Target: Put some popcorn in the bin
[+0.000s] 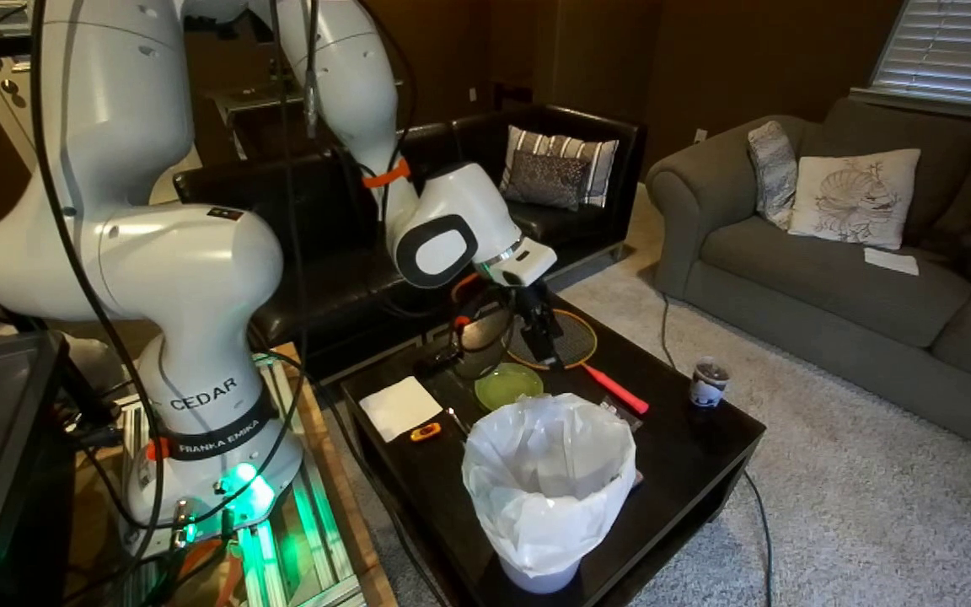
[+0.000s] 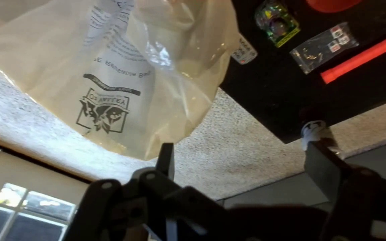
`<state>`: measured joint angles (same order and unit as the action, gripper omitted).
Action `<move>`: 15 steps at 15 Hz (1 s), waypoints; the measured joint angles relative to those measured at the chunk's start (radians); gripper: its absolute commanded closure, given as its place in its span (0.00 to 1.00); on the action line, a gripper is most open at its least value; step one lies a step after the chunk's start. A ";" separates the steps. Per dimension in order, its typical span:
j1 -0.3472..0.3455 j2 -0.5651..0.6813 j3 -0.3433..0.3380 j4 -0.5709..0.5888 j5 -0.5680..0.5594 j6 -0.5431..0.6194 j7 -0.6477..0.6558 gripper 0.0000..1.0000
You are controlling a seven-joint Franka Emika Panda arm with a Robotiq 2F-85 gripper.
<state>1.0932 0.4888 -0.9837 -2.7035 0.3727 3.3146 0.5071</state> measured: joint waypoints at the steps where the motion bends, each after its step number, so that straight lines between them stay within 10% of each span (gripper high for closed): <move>1: -0.004 -0.015 0.022 -0.005 0.000 0.021 -0.039 0.00; 8: -0.129 -0.113 0.234 -0.029 -0.091 0.121 -0.268 0.00; 15: -0.557 -0.214 0.630 -0.028 -0.354 0.110 -0.445 0.00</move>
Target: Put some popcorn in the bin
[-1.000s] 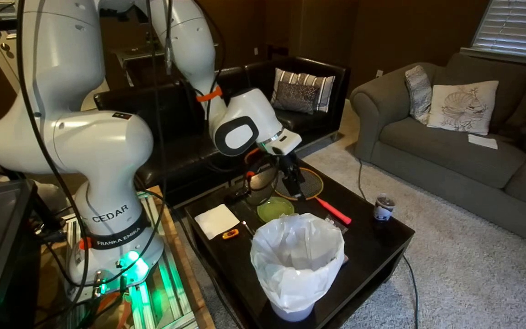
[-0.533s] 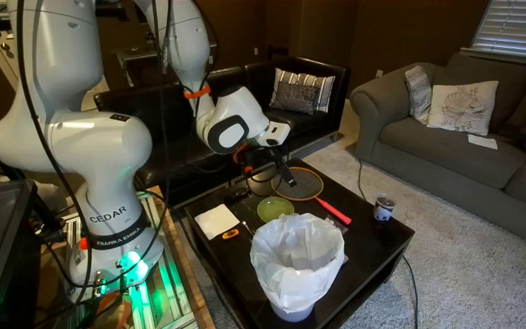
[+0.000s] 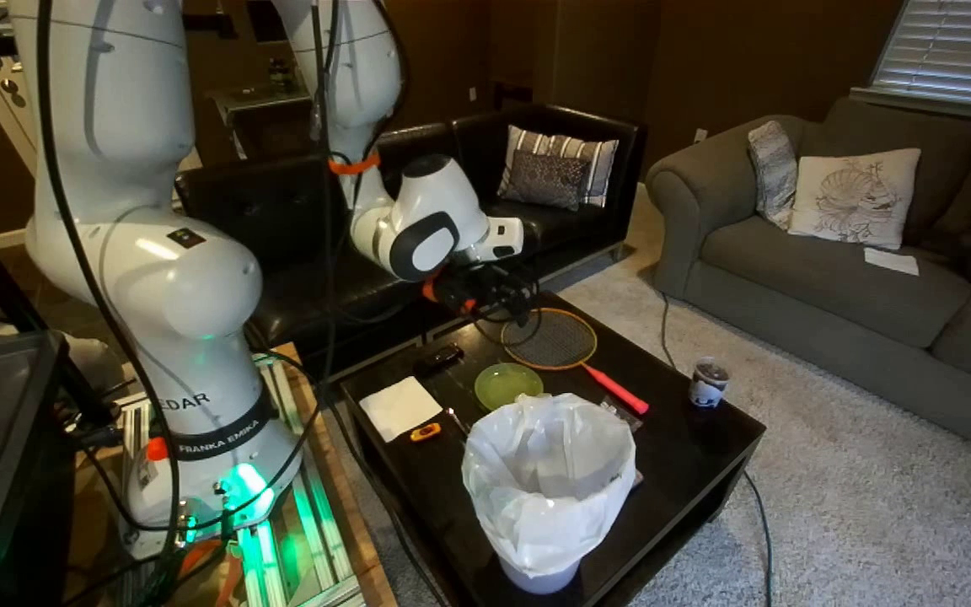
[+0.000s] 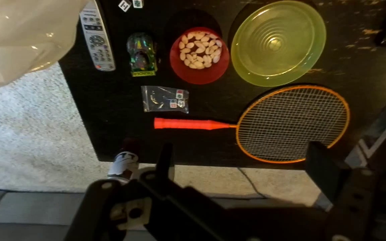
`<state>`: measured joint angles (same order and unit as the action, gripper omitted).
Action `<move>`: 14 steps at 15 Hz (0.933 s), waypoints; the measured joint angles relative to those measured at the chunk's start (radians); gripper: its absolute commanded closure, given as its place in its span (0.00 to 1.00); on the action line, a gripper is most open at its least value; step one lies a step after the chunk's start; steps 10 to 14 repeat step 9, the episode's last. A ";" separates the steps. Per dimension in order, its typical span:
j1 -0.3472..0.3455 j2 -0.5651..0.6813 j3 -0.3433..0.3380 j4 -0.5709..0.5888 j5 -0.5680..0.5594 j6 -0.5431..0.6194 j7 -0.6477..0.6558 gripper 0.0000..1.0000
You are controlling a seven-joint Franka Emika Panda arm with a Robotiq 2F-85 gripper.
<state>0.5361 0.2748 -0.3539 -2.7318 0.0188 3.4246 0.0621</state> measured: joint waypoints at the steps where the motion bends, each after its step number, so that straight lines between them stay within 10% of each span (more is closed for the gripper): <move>1: -0.077 -0.010 0.059 0.000 -0.082 -0.015 0.005 0.00; 4: -0.247 -0.025 0.198 -0.001 -0.237 -0.044 0.023 0.00; 14: -0.259 -0.026 0.214 -0.001 -0.246 -0.048 0.023 0.00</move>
